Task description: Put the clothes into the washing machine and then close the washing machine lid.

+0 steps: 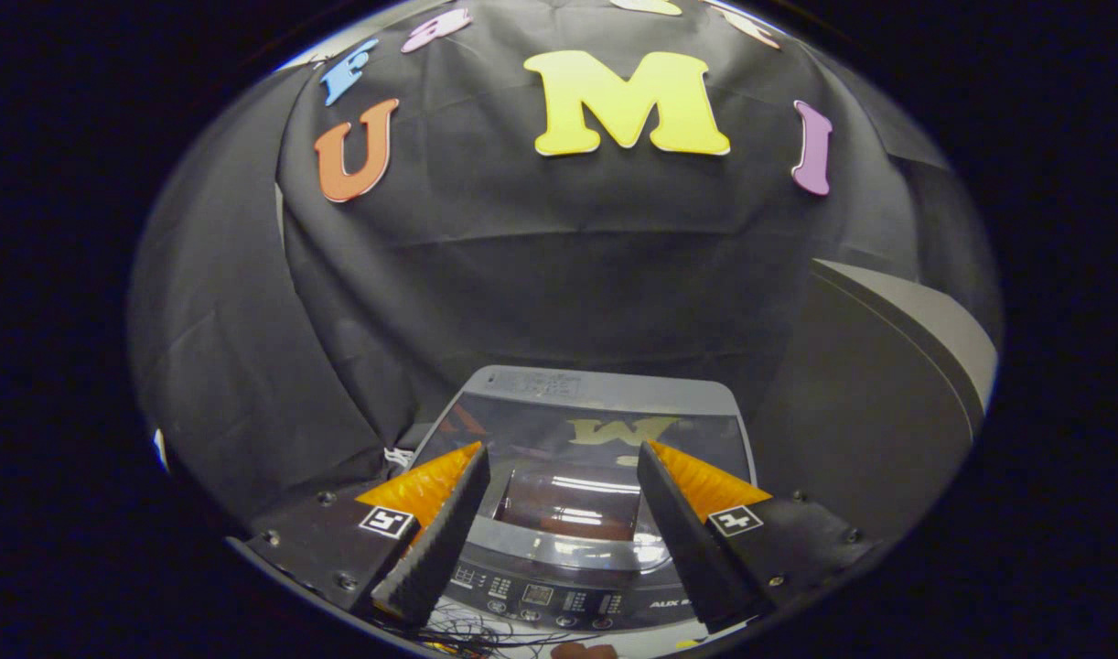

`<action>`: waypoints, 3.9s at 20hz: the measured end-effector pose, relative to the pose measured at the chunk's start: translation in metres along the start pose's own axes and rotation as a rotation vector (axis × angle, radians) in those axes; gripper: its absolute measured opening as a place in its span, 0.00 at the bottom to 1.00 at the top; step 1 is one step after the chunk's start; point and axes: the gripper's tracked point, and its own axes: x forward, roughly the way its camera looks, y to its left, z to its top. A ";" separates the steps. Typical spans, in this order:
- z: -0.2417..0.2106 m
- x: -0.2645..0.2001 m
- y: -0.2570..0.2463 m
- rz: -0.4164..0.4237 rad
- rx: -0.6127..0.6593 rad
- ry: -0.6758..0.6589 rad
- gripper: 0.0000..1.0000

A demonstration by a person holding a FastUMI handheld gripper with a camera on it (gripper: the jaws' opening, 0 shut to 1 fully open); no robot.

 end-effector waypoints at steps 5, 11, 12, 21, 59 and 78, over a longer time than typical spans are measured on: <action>0.015 -0.099 -0.013 0.041 -0.075 -0.140 1.00; -0.008 -0.256 -0.054 0.007 -0.131 -0.262 1.00; -0.018 -0.279 -0.059 0.003 -0.122 -0.269 1.00; -0.065 -0.411 -0.132 -0.076 -0.095 -0.318 1.00; -0.077 -0.430 -0.231 -0.148 -0.092 -0.346 1.00; -0.072 -0.427 -0.225 -0.165 -0.104 -0.340 1.00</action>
